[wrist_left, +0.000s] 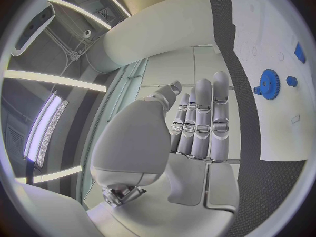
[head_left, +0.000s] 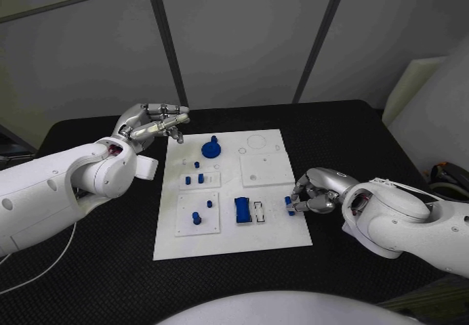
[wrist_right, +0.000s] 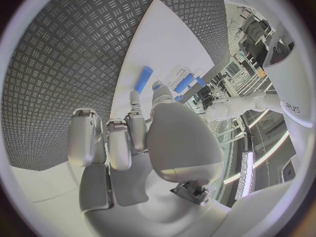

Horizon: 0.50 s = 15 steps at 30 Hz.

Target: Assemble the parts on the task board

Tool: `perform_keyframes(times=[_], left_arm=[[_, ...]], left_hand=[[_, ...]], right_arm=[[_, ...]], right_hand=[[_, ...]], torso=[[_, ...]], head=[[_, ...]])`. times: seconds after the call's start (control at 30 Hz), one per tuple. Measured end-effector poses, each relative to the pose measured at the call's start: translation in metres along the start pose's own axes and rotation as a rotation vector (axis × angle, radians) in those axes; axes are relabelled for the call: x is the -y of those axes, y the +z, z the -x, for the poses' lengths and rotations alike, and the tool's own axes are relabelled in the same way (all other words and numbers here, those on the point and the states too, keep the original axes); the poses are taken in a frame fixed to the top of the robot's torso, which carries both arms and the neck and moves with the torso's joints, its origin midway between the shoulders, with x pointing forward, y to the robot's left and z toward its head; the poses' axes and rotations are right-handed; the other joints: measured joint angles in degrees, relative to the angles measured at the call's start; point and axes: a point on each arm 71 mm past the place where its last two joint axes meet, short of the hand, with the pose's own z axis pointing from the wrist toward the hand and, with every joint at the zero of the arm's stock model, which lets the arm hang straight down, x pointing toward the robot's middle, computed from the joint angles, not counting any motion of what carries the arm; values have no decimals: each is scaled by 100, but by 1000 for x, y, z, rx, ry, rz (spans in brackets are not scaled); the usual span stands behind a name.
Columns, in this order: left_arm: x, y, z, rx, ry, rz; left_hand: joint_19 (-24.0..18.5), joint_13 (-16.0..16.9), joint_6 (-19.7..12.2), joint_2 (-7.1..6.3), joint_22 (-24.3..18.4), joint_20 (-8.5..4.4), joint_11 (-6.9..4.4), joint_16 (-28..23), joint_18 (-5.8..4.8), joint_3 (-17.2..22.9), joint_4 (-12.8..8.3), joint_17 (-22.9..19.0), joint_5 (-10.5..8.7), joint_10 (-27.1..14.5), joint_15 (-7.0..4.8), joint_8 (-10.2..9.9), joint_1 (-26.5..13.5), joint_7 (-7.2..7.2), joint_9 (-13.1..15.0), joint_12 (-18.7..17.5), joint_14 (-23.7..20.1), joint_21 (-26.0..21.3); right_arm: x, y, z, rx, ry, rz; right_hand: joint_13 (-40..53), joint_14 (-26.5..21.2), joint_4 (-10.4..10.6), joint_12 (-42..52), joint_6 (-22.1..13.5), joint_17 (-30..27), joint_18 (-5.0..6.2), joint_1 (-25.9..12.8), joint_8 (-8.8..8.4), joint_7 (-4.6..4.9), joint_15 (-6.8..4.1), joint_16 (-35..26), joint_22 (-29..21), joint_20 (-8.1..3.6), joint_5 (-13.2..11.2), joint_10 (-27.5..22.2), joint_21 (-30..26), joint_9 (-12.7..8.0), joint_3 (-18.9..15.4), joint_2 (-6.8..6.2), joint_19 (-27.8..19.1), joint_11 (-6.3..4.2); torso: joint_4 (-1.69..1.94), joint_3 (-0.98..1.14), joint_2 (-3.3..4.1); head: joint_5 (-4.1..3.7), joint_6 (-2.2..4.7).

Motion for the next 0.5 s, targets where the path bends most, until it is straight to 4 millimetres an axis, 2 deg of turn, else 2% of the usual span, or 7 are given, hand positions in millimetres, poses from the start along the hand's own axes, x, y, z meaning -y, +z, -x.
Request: perform_keyframes(times=[0.5], left_arm=[[0,0,0,-2,-1,0]], left_hand=[[0,0,0,0,0,0,1,0,0,0,0,1,0,1,0,0,0,0,0,0,0,0]], right_arm=[[-3,8,-3,-15,-47,-12]], right_hand=[[-12,0,32,2,54,0,0,0,1,-17,0,0,0,0,0,0,0,19,-2,0,0,0]], torso=[[-1,-3,-3]], head=[[11,-34]])
